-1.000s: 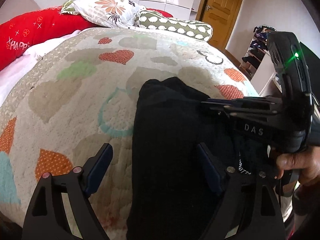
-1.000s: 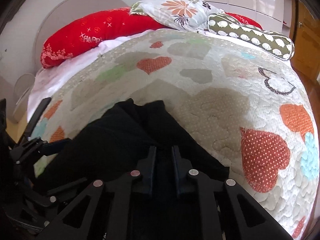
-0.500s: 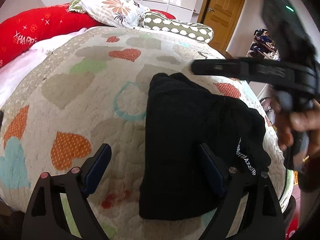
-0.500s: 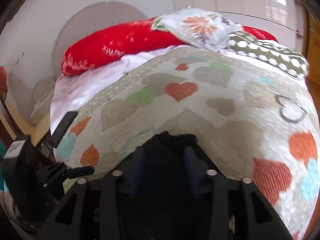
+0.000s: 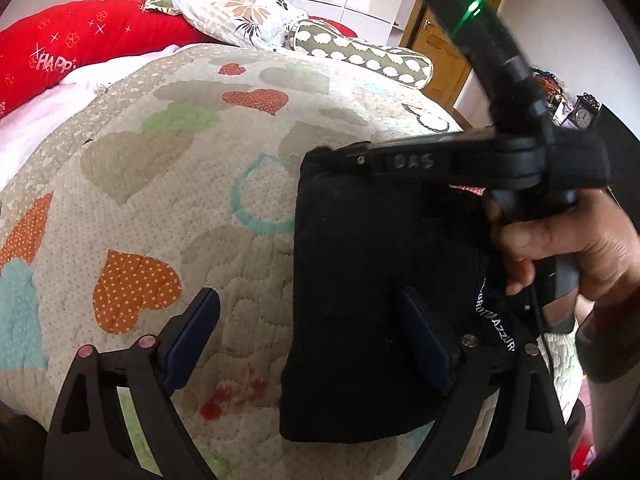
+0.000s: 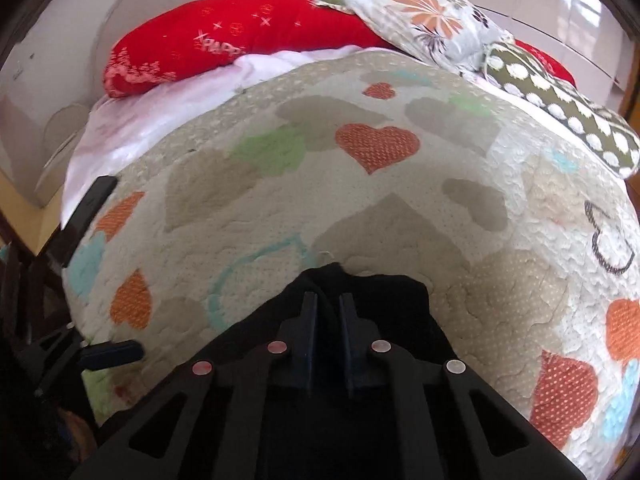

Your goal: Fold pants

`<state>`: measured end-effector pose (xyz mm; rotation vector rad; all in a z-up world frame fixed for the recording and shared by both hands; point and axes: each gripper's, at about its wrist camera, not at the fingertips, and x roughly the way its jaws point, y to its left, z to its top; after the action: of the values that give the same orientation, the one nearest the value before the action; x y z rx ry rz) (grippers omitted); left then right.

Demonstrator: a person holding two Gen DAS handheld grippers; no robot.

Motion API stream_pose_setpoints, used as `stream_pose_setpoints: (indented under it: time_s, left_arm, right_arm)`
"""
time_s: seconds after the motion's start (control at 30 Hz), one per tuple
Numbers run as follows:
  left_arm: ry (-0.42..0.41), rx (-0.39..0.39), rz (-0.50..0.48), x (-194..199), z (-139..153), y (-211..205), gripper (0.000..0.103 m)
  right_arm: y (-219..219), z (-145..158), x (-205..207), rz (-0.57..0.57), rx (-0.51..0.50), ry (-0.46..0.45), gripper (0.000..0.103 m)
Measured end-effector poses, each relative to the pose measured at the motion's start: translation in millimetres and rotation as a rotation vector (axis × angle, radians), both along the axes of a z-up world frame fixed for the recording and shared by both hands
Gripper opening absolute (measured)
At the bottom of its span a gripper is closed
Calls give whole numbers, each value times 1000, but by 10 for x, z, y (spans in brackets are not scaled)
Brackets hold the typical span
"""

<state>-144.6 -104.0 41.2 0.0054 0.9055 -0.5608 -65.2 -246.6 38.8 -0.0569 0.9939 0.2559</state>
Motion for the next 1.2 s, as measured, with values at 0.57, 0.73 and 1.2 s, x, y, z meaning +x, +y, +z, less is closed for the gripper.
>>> stream_pose_setpoints:
  time_s: [0.57,0.73,1.2]
  left_arm:
    - [-35,12,-5,-97,208,33,91]
    - [-43,23,-12,-107,222,18,91]
    - [-27,6,-39,-88,239,83,91]
  right_arm:
    - [-352,595,-1065,-120,157,-160,22]
    - [-435,360,-1418,-169,161,-117,22]
    - [-903,137,-1988,-340,381,-149,63]
